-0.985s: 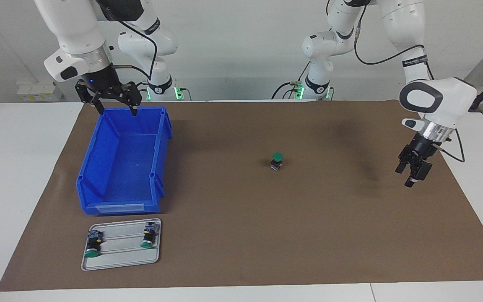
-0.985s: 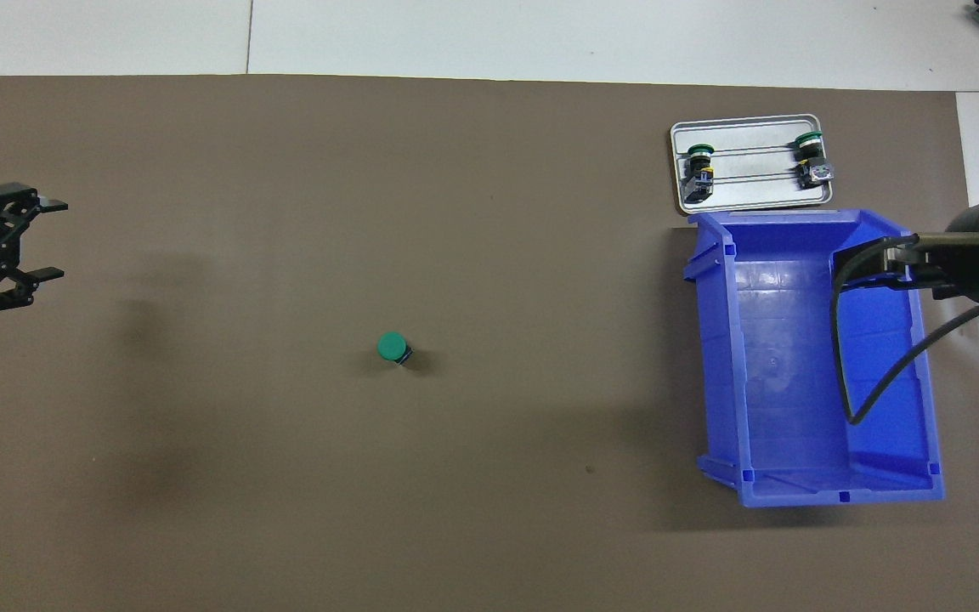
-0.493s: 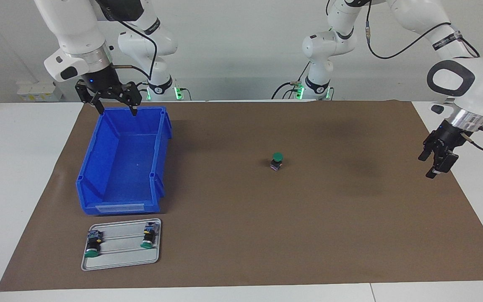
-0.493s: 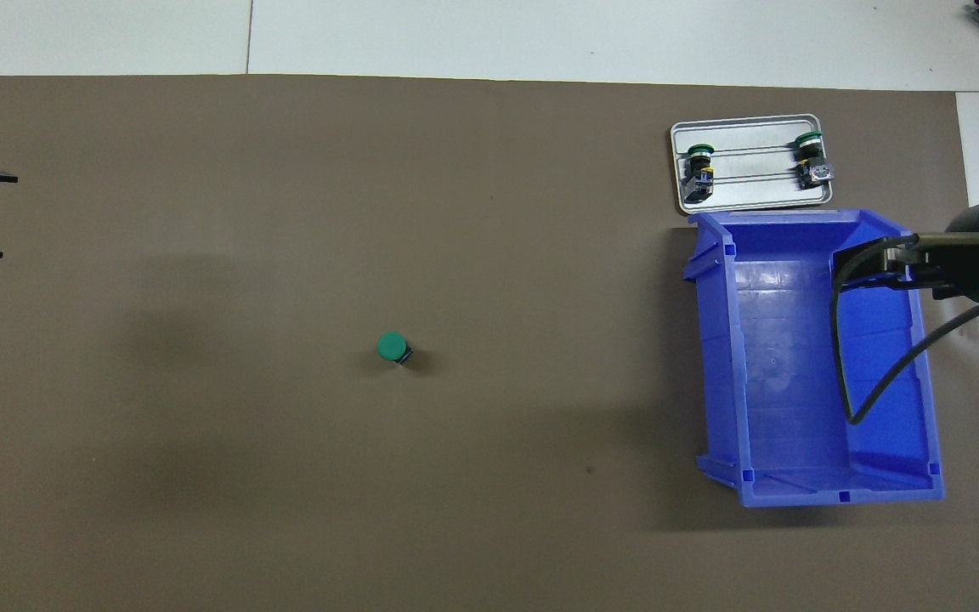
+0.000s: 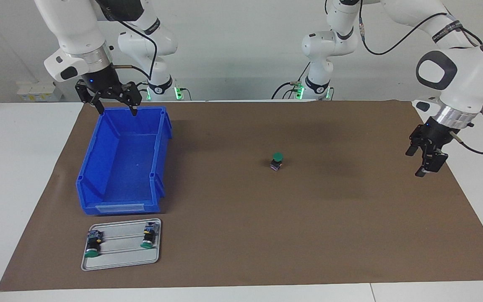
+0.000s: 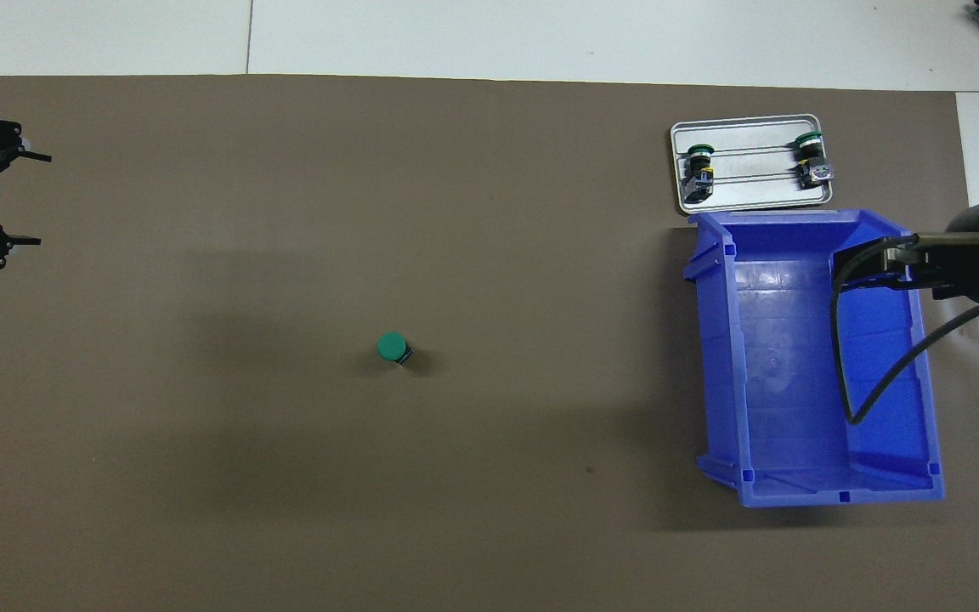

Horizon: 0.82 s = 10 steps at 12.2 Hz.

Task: Place and press button with both arms
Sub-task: 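Withdraw the left gripper away from the block toward the mat edge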

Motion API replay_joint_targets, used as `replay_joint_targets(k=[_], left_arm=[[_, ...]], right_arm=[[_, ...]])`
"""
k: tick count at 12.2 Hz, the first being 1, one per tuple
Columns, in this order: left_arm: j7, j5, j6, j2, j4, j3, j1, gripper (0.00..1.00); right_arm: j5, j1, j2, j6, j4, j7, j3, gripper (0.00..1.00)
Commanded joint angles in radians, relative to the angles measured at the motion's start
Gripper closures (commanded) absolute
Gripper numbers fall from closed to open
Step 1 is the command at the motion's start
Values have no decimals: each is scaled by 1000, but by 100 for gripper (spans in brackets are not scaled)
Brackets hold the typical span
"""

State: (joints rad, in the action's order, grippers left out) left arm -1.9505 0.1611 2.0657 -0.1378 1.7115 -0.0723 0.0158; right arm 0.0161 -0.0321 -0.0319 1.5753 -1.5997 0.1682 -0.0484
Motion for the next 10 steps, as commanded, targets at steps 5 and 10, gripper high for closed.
replay_joint_targets(k=[5, 10], left_arm=[[394, -77, -145, 98, 22, -8, -54, 0], [733, -81, -191, 119, 34, -12, -33, 0]], right_arm=[[-4, 11, -19, 3, -17, 16, -8, 0], [-4, 11, -19, 3, -17, 14, -8, 0]])
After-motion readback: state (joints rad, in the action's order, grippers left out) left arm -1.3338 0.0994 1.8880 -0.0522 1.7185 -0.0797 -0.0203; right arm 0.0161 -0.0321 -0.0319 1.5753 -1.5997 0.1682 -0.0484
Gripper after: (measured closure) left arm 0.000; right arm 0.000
